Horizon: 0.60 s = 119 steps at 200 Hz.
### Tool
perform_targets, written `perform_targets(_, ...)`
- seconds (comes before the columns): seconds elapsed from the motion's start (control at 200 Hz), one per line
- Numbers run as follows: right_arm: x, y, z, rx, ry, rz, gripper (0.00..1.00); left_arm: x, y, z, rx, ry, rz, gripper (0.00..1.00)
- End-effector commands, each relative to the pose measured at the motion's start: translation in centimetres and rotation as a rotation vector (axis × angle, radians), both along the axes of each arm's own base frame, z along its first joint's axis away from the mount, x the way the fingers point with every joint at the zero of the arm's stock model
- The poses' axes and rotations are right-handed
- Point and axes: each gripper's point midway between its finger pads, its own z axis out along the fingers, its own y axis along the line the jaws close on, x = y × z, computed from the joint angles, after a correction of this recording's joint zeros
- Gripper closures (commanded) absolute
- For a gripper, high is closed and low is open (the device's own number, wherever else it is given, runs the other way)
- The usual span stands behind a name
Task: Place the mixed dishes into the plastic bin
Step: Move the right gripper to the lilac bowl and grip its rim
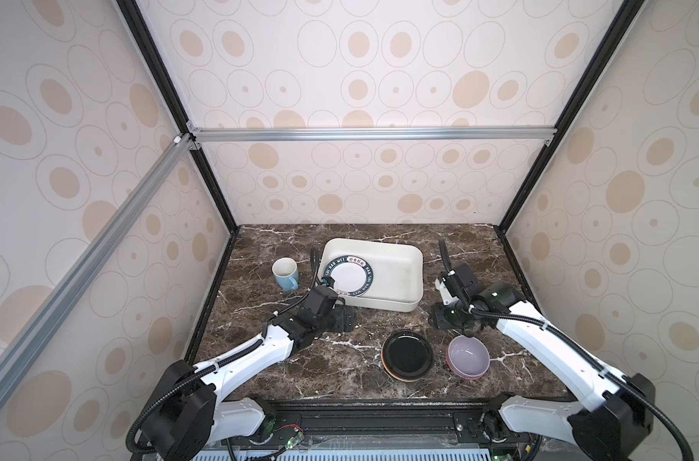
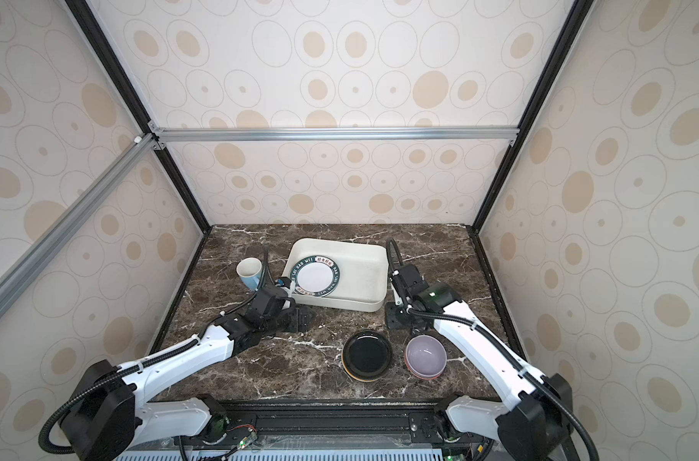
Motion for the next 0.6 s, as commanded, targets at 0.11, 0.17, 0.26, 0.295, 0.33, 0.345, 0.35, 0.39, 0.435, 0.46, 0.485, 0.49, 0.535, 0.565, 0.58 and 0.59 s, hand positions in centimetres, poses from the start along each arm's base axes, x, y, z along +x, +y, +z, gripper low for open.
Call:
perform_targets(0.11, -4.9, -7.6, -2.1, -0.23, 0.059, -0.295, 0.46, 0.4, -4.4, 1.1, -0.051, -0.046, -0.096, 0.05)
perform_targets(0.17, -5.7, -8.5, -2.1, -0.245, 0.05, -0.346, 0.46, 0.6, -5.7, 1.5, -0.04, -0.055, -0.13, 0.05)
perform_targets(0.26, -6.2, -9.3, -2.2, -0.24, 0.032, -0.399, 0.4, 0.9, -7.5, 2.4, -0.034, -0.077, -0.182, 0.05)
perform_targets(0.295, -6.4, -9.7, -2.3, -0.244, 0.032, -0.424, 0.4, 1.0, -8.1, 2.8, -0.034, -0.084, -0.201, 0.04)
perform_targets(0.33, -6.6, -10.0, -2.4, -0.254, 0.035, -0.44, 0.4, 1.1, -8.6, 3.1, -0.037, -0.09, -0.213, 0.04)
perform_targets(0.345, -6.6, -10.1, -2.4, -0.255, 0.033, -0.446, 0.39, 1.2, -8.7, 3.3, -0.039, -0.094, -0.218, 0.04)
perform_targets(0.35, -6.6, -10.1, -2.4, -0.256, 0.033, -0.448, 0.39, 1.2, -8.8, 3.3, -0.039, -0.094, -0.218, 0.04)
perform_targets(0.39, -6.7, -10.3, -2.6, -0.265, 0.037, -0.46, 0.36, 1.3, -9.1, 3.6, -0.042, -0.102, -0.228, 0.04)
perform_targets(0.435, -6.8, -10.5, -3.0, -0.269, 0.052, -0.474, 0.35, 1.4, -9.1, 3.8, -0.04, -0.11, -0.232, 0.04)
perform_targets(0.46, -6.7, -10.5, -3.3, -0.267, 0.059, -0.474, 0.35, 1.4, -9.1, 3.9, -0.037, -0.114, -0.236, 0.04)
perform_targets(0.485, -6.6, -10.4, -3.4, -0.266, 0.061, -0.475, 0.35, 1.4, -9.1, 3.9, -0.033, -0.115, -0.236, 0.04)
perform_targets(0.49, -6.6, -10.4, -3.5, -0.266, 0.062, -0.475, 0.35, 1.4, -9.1, 3.9, -0.033, -0.117, -0.236, 0.03)
perform_targets(0.535, -6.5, -10.6, -3.5, -0.274, 0.072, -0.487, 0.35, 1.4, -8.9, 3.7, -0.024, -0.119, -0.236, 0.03)
perform_targets(0.565, -6.5, -10.6, -3.7, -0.275, 0.079, -0.497, 0.35, 1.2, -8.8, 3.5, -0.019, -0.117, -0.238, 0.03)
perform_targets(0.58, -6.4, -10.7, -3.8, -0.274, 0.08, -0.501, 0.35, 1.3, -8.7, 3.4, -0.017, -0.116, -0.236, 0.03)
perform_targets(0.59, -6.4, -10.7, -3.9, -0.272, 0.08, -0.504, 0.35, 1.2, -8.7, 3.4, -0.015, -0.115, -0.236, 0.03)
